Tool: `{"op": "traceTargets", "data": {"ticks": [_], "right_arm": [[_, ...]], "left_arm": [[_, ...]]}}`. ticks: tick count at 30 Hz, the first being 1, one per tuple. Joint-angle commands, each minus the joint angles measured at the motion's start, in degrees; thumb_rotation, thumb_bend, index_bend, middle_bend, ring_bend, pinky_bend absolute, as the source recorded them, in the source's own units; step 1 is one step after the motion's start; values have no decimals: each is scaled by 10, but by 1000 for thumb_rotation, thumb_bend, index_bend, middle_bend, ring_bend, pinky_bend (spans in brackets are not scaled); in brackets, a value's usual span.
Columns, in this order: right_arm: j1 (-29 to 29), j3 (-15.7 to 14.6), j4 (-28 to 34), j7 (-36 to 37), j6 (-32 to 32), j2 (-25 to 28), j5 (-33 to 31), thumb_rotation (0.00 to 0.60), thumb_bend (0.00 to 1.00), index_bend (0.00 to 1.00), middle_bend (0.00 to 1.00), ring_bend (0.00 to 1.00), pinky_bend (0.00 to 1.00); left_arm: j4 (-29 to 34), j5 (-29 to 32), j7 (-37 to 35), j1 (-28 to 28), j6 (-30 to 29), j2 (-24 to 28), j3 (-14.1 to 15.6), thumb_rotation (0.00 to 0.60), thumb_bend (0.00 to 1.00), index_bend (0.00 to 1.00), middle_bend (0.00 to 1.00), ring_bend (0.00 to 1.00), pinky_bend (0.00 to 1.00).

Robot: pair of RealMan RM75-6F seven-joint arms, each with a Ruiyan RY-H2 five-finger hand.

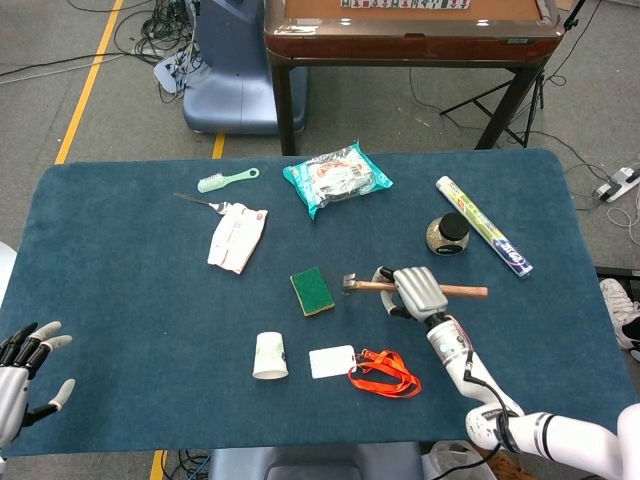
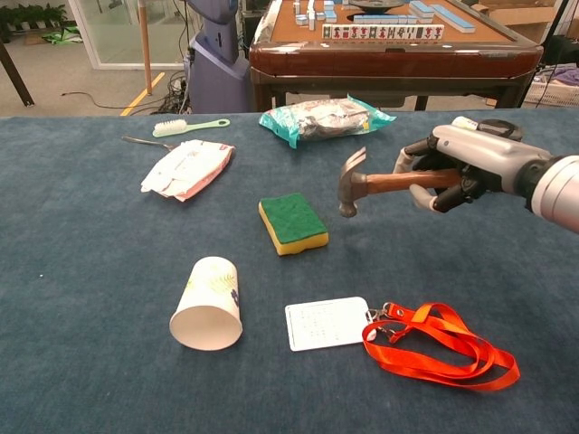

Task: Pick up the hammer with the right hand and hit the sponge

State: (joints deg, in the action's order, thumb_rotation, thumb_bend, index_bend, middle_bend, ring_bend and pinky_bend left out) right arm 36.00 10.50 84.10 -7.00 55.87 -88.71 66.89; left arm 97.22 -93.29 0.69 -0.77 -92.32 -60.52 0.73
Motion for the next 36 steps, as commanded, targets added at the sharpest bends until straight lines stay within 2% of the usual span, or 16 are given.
{"op": "traceTargets", "data": {"ticks": [1,6,12,17,27,36], "right_arm": [[1,9,5,31,2,-5,11,600,704,870,867,735,764],[2,22,8,91,-3,-13,18,600,714,880,873,742,783],[14,30,-8,109,-10,-32,21,600,721,890,881,752,783],[27,37,-27,101,-15,-54,14,600,734,902,894,766,783],[55,35,-88,41,-30,-100,-7,600,736,902,904,777,783],[59,33,-103,25,-37,-110,-18,600,737,902,905,777,783]], "left_arm": [[0,1,1,0,0,0,0,600,251,275,174,84,126],[1,1,2,0,1,0,0,600,252,275,174,84,125],[1,1,2,0,0,0,0,600,252,275,174,84,125],[0,2,-1,0,-1,0,-1,600,252,275,174,84,125],[-2,3,-10,-1,-4,2,-2,600,252,275,174,84,126],[-2,3,-8,-1,-3,2,-2,600,252,275,174,84,125]]}}
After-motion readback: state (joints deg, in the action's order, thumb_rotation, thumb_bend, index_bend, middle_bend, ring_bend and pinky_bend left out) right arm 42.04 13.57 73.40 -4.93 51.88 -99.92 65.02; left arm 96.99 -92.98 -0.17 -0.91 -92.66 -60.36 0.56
